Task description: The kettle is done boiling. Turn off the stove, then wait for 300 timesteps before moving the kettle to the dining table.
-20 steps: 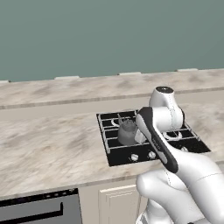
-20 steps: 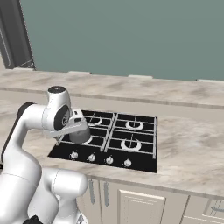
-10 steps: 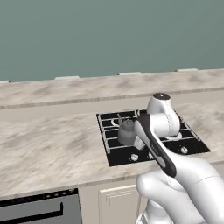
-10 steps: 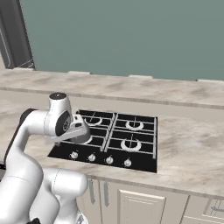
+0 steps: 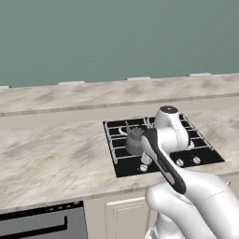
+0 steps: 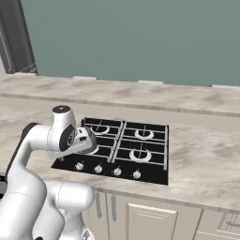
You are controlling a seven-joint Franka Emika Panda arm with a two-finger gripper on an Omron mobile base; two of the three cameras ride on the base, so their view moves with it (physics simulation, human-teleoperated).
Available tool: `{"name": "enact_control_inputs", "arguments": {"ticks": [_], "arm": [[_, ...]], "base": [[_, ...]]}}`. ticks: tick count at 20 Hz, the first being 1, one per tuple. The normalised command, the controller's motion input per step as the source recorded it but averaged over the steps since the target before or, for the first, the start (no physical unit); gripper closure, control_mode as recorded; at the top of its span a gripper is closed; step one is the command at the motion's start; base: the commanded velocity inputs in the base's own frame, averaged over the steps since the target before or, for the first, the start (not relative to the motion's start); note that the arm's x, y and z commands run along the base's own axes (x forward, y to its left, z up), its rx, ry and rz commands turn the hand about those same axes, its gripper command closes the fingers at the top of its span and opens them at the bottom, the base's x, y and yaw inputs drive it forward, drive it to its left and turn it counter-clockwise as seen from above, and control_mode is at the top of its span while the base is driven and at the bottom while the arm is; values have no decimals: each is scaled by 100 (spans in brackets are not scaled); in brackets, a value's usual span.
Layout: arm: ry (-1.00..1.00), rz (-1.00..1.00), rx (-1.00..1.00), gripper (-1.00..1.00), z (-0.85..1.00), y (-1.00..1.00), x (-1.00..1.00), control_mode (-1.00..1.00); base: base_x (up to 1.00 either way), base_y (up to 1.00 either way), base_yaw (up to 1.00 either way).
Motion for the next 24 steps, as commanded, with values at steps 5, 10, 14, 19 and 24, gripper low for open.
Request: {"name": "enact_control_inputs", "arguments": {"ticks": [5,10,14,19,24], "arm": [[0,0,-2,-100,-20,8,7,-100],[0,0,-1,-100,-20,5,9,-100],[0,0,0,-100,-17,1,11,-100],[0,0,0,-100,-15,0,15,-100],[0,0,0,-100,-8,0,15,-100]], "base": [[0,0,0],[0,0,0],[0,0,0],[0,0,0],[0,0,0]]}}
